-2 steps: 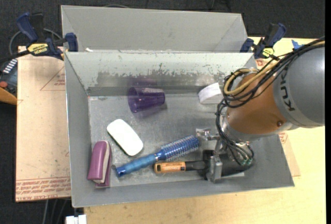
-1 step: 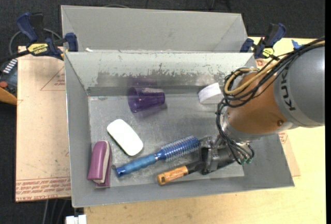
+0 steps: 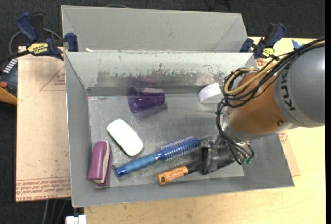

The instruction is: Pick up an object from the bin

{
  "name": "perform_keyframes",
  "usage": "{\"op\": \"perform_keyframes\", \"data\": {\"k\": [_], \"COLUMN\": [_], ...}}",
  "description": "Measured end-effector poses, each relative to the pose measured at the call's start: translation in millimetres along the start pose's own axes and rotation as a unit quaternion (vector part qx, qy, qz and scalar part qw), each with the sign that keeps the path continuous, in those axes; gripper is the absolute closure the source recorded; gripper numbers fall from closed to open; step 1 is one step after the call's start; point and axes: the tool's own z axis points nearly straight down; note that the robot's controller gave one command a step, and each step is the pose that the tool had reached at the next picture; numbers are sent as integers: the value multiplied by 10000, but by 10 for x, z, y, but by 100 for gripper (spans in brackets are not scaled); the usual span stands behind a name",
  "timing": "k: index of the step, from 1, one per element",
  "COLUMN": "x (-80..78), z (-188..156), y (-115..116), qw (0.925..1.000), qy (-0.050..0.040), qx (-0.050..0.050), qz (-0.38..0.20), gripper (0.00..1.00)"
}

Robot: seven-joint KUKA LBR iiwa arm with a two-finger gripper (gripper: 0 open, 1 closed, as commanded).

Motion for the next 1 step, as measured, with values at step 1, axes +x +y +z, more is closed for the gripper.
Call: {"op": "perform_keyframes", "data": {"k": [1], "x": [-9], "z": [-871], "y": [99], "qw": [10000], "qy": [32], "qx": [-10], "qz": [-2], "gripper": [100]}}
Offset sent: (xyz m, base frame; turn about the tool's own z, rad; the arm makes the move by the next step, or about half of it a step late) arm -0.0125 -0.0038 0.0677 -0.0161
